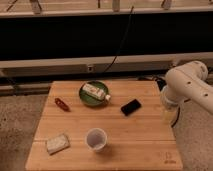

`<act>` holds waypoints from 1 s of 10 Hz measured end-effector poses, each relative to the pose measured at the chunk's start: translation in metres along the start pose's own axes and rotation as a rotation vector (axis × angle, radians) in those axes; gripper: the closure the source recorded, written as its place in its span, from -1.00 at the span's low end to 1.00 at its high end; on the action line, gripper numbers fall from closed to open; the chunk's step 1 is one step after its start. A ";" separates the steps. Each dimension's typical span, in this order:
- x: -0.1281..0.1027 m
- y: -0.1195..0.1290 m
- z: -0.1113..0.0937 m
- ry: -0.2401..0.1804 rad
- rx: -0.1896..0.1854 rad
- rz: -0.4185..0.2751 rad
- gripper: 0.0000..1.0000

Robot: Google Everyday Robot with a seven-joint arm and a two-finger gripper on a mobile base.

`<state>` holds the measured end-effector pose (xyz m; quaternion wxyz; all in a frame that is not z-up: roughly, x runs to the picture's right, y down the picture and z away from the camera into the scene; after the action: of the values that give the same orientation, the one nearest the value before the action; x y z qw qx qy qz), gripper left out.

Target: Place the eraser in the ceramic cup

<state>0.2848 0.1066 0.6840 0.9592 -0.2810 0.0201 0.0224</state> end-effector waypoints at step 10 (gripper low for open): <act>-0.013 -0.011 0.010 -0.004 0.012 -0.017 -0.60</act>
<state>0.2728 0.1025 0.6989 0.9612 -0.2751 0.0161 0.0146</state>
